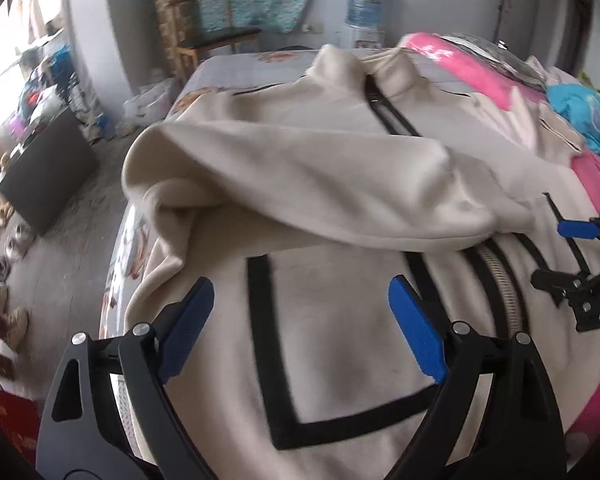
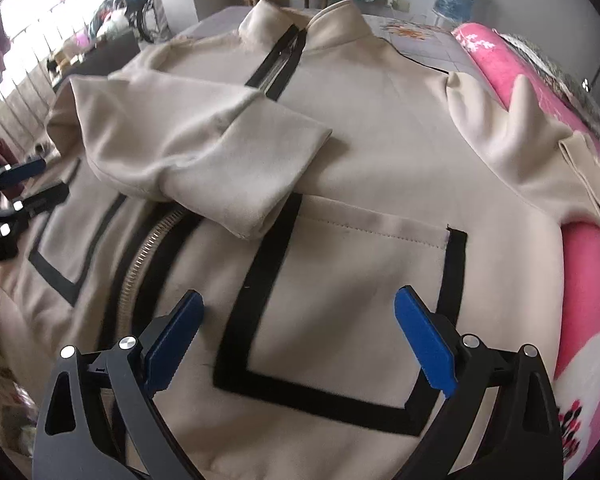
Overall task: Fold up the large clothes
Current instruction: 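Lay the sleeve across the chest and open the left tool, then close the right tool on the other sleeve's cuff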
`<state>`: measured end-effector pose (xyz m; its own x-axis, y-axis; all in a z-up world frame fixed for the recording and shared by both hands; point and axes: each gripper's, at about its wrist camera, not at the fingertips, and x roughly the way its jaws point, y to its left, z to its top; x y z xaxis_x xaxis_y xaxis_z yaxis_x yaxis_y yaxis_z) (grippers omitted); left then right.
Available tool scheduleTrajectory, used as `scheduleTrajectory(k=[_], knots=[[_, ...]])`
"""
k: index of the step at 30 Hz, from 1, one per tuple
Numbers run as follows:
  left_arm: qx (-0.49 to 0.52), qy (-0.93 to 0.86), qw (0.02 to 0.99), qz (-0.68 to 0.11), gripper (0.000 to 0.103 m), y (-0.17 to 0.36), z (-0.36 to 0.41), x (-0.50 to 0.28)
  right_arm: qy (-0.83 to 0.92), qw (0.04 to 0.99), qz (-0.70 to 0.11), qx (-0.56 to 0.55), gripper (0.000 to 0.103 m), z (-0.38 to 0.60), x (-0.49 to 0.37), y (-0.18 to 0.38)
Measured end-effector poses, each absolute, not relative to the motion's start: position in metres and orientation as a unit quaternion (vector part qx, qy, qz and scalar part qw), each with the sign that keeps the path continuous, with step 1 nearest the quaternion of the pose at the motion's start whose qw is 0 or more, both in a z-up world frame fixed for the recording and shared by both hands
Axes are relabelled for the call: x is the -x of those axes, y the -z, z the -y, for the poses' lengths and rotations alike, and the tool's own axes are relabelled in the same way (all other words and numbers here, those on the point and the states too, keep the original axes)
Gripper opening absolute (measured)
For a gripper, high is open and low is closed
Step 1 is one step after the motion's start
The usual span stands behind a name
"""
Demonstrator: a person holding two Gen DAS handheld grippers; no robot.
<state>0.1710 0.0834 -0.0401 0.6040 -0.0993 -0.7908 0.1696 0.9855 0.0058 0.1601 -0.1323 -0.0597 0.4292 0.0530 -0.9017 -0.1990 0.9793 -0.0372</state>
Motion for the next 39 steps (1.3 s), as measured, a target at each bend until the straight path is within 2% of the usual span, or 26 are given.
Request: scheduleTrajectory(k=[7,11,17,22,27,33,39], knots=[[-0.002,0.077,0.893,-0.443,0.089,0.054,-0.106,-0.179,-0.096,0.842,-0.527,0.066,0.097,0.136,-0.160,0.064],[0.047,0.092,0.892,-0.439,0.089,0.060,-0.123,-0.182,-0.115,0.820,-0.557,0.072,0.097,0.137,-0.167,0.059],[0.093,0.121,0.886,-0.438,0.093,0.059,-0.137,-0.186,-0.161,0.823,-0.541,-0.061,0.097,0.156,-0.192,0.021],[0.079,0.124,0.887,-0.438,0.095,0.061,-0.132,-0.185,-0.171,0.783,-0.572,-0.175,0.083,0.169,-0.217,0.018],[0.075,0.123,0.888,-0.436,0.095,0.061,-0.130,-0.186,-0.161,0.768,-0.579,-0.221,0.075,0.170,-0.228,0.023],[0.097,0.131,0.889,-0.427,0.095,0.061,-0.136,-0.184,-0.121,0.752,-0.589,-0.272,0.054,0.172,-0.237,0.057],[0.094,0.130,0.890,-0.428,0.095,0.063,-0.137,-0.183,-0.116,0.752,-0.573,-0.304,0.053,0.178,-0.196,0.032]])
